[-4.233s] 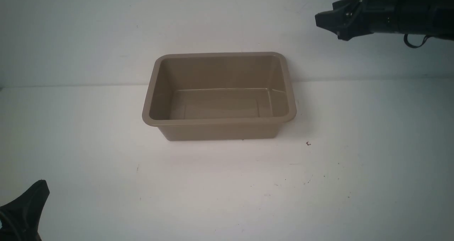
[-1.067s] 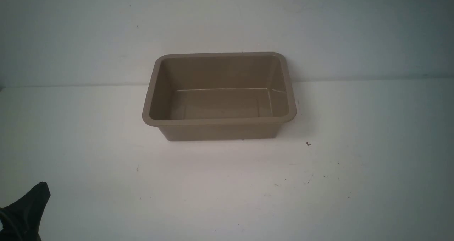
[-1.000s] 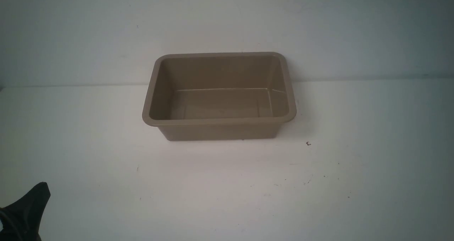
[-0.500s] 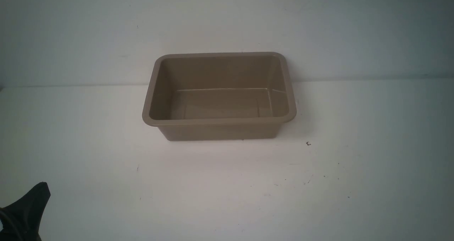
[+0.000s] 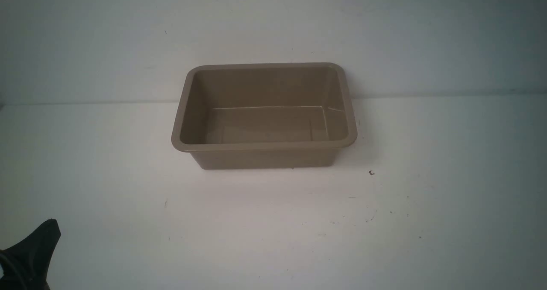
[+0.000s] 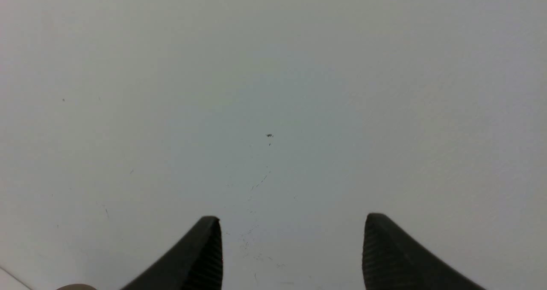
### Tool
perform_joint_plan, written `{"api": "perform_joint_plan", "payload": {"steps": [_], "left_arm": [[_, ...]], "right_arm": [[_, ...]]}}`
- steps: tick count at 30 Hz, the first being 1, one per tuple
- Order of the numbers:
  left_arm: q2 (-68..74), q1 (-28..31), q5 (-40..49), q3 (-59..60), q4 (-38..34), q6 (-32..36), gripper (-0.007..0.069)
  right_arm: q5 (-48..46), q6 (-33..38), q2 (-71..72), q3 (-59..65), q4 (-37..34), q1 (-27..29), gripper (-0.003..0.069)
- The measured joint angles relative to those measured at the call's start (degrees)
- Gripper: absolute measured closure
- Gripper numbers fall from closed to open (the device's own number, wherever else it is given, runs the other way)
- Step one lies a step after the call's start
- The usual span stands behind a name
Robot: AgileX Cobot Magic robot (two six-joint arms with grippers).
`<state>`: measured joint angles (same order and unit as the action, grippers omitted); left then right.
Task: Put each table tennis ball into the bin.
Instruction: Use the right arm to clamp the table tennis ball closest to it
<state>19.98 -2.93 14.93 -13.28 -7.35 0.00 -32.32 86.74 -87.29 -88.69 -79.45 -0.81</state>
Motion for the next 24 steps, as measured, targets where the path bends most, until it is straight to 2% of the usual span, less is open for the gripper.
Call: {"api": "perform_joint_plan", "payload": {"steps": [24], "left_arm": [[0.00,0.00,0.03,0.00,0.00,0.00,0.0041]], "right_arm": [[-0.19,-0.03,0.00,0.05,-0.25,0.00,0.0250]]}}
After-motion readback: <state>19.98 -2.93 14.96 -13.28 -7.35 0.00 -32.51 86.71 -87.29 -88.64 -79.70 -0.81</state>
